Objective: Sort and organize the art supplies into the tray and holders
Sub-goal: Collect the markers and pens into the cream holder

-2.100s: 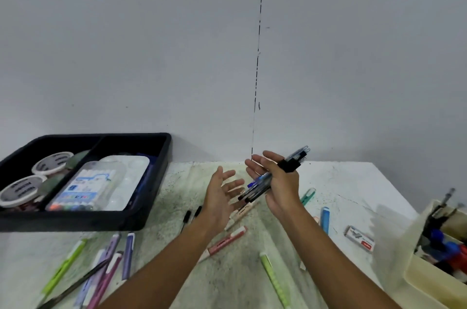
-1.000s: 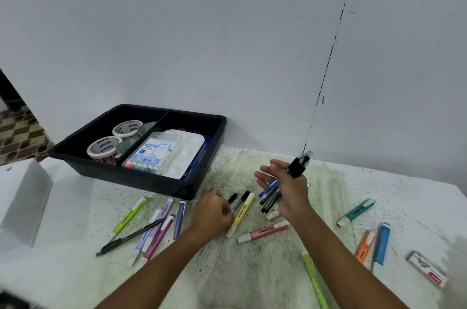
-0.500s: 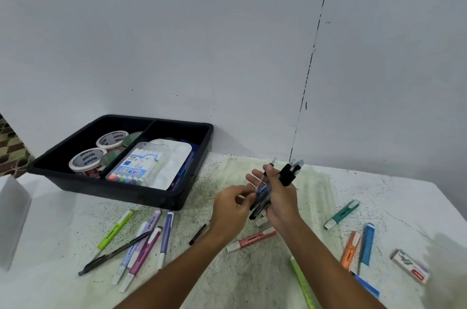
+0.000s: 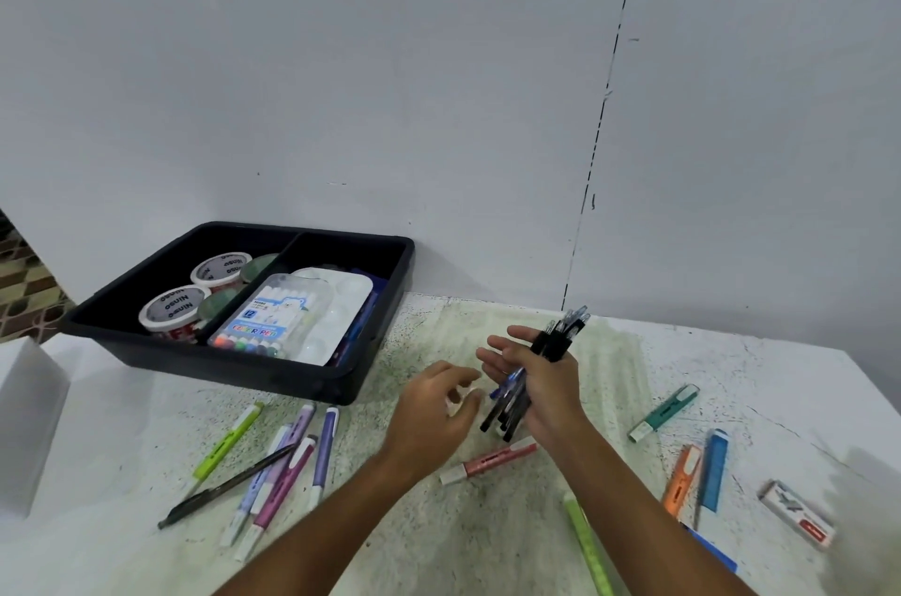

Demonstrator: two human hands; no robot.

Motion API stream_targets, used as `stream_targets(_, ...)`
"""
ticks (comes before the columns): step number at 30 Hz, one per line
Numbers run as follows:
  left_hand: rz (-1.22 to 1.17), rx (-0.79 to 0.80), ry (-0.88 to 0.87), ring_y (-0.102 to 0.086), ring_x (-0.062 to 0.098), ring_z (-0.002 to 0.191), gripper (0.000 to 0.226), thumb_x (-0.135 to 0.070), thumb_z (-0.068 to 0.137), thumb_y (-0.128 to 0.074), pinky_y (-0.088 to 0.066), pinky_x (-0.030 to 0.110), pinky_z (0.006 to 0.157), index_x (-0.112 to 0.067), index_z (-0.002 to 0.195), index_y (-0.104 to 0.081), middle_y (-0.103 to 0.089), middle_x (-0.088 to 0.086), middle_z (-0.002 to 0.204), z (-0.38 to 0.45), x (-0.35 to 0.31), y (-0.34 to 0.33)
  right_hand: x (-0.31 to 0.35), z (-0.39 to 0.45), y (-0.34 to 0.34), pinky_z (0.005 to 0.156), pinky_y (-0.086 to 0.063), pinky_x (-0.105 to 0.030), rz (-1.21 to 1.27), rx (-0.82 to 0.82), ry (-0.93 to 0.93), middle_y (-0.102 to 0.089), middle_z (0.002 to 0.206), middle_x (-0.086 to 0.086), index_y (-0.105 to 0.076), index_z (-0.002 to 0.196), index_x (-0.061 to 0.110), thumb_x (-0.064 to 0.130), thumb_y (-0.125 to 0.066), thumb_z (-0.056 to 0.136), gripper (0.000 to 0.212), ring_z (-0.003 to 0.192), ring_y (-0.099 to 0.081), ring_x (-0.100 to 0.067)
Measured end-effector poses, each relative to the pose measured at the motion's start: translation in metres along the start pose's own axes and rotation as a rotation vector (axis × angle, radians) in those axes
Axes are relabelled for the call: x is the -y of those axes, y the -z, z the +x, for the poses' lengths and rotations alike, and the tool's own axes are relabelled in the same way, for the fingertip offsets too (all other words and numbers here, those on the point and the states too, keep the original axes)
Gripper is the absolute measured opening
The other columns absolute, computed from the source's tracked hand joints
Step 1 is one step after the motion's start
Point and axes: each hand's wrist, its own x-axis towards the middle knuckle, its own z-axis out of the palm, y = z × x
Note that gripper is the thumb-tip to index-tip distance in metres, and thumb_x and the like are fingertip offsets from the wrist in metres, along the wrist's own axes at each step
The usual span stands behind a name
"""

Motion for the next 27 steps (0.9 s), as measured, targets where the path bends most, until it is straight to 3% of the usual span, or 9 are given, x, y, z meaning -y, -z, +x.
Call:
stream_targets(4,0.168,-0.004,0.142,-0.051,-0.002,0.071,0.019,-0.018,0.084,-0.071,-0.041,0.009,0.065,-0.012,0.102,-0.072,-0.060,-0.009,0.088,-0.010,0.028,0.022,0.001,0.005,0.003,0.086,-0.055,-0.051,-0.004,-0.003,0.002,-0.068,0.101,-0.028,-0.059,0.107,-0.005,-0.017,-0.050,0.087,0.024,0.088,-0.070,-0.041)
stream_targets(6,0.244,0.043,0.203,-0.054,0.003,0.082,0.025,-0.021,0.084,-0.070,-0.047,0.018,0.073,-0.012,0.107,-0.071,-0.063,-0.005,0.097,-0.016,0.040,0.028,0.001,0.007,0.002,0.087,-0.055,-0.051,0.000,-0.001,0.000,-0.068,0.101,-0.028,-0.059,0.108,-0.006,-0.017,-0.050,0.087,0.025,0.089,-0.070,-0.041)
stream_targets(9,0.376,0.146,0.292,-0.054,0.013,0.097,0.029,-0.028,0.086,-0.066,-0.041,0.021,0.079,-0.013,0.111,-0.069,-0.061,0.000,0.106,-0.023,0.049,0.030,-0.002,0.008,-0.002,0.088,-0.054,-0.052,0.000,0.008,-0.016,-0.068,0.101,-0.028,-0.058,0.110,-0.007,-0.017,-0.051,0.087,0.026,0.090,-0.070,-0.041)
stream_targets(13,0.427,0.149,0.301,-0.052,0.011,0.085,0.020,-0.031,0.089,-0.062,-0.044,0.024,0.076,-0.014,0.091,-0.072,-0.057,-0.003,0.092,-0.034,0.055,0.027,-0.009,0.006,-0.009,0.085,-0.056,-0.051,-0.009,0.024,-0.042,-0.068,0.099,-0.028,-0.059,0.108,-0.007,-0.016,-0.052,0.087,0.024,0.088,-0.070,-0.041)
stream_targets(16,0.352,0.050,0.333,-0.053,0.008,0.077,0.015,-0.026,0.089,-0.063,-0.043,0.023,0.070,-0.014,0.087,-0.073,-0.059,-0.005,0.085,-0.034,0.055,0.024,-0.013,0.004,-0.011,0.086,-0.055,-0.052,-0.026,0.033,-0.058,-0.069,0.098,-0.027,-0.060,0.105,-0.006,-0.014,-0.054,0.087,0.021,0.088,-0.070,-0.040)
stream_targets(20,0.069,-0.134,0.360,-0.057,0.004,0.072,0.007,-0.020,0.089,-0.066,-0.045,0.016,0.062,-0.016,0.088,-0.071,-0.062,-0.008,0.079,-0.023,0.037,0.023,-0.014,0.002,-0.013,0.088,-0.054,-0.052,-0.007,0.038,-0.074,-0.069,0.100,-0.027,-0.060,0.105,-0.004,-0.011,-0.057,0.088,0.018,0.089,-0.070,-0.040)
stream_targets(27,-0.171,-0.135,0.216,-0.059,0.007,0.070,0.015,-0.015,0.087,-0.069,-0.046,0.015,0.057,-0.024,0.097,-0.075,-0.065,-0.013,0.078,0.000,-0.005,0.010,-0.013,-0.007,-0.025,0.085,-0.054,-0.052,0.129,0.082,-0.067,-0.069,0.103,-0.026,-0.058,0.108,-0.002,0.003,-0.061,0.090,0.019,0.096,-0.068,-0.042)
